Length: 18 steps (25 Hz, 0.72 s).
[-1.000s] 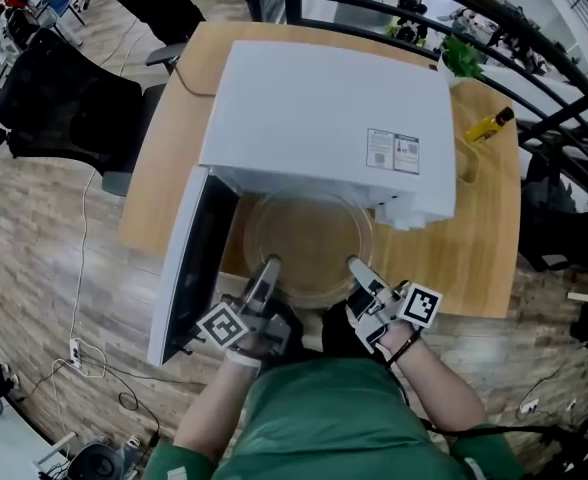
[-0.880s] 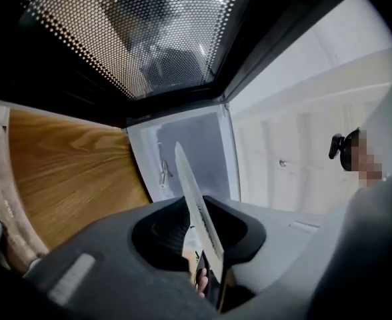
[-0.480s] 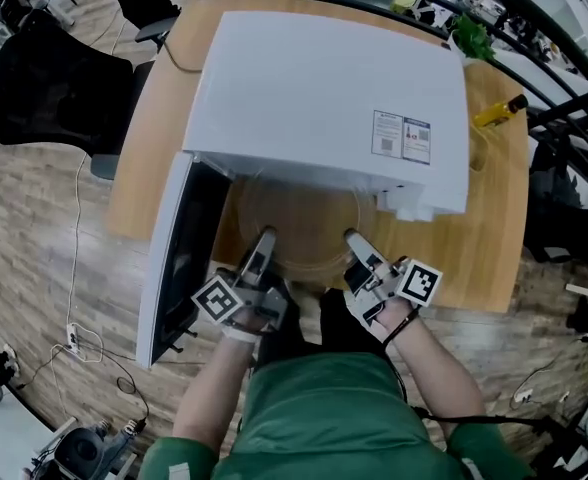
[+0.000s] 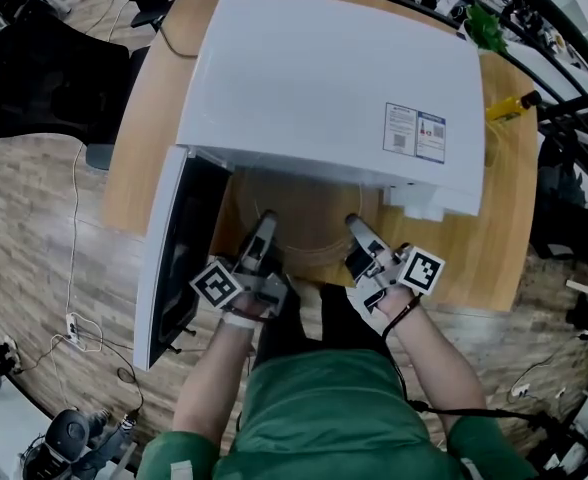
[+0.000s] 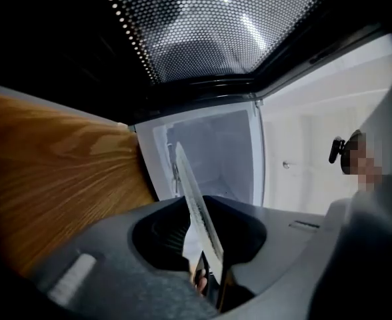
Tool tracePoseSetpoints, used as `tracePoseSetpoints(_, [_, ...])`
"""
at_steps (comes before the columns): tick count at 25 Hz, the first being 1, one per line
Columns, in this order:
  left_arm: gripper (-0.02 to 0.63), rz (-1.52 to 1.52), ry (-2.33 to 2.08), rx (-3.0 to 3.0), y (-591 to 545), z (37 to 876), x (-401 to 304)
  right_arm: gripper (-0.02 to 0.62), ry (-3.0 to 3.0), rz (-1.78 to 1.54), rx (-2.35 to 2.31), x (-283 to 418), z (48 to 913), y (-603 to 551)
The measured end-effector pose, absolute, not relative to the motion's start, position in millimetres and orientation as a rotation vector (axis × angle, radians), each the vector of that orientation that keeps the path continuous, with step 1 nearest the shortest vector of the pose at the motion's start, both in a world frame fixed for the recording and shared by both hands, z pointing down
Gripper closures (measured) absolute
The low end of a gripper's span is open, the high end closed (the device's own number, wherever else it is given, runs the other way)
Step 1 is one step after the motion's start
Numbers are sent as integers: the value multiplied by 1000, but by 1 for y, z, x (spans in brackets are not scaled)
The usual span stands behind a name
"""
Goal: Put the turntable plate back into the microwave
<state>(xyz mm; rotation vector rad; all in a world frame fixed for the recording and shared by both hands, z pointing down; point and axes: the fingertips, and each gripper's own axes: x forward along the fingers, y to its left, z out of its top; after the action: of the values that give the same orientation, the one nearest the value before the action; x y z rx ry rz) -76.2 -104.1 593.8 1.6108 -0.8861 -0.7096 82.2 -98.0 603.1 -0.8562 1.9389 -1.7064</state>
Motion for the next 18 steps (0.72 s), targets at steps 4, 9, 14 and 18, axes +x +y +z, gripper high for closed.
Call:
tracePoseSetpoints(4, [538, -706, -894, 1598, -110, 601, -78, 526, 1932, -1709, -864, 81, 609, -104])
tracePoseSetpoints(9, [538, -710, -896, 1574, -116, 607, -79, 526, 1927, -1717, -892, 79, 616, -110])
tracePoseSetpoints(14, [538, -696, -914, 1576, -122, 613, -80, 525, 1926, -1721, -908, 79, 625, -116])
tracePoseSetpoints(18, [545, -679, -918, 1562, -125, 617, -78, 525, 1922, -1739, -939, 79, 632, -119])
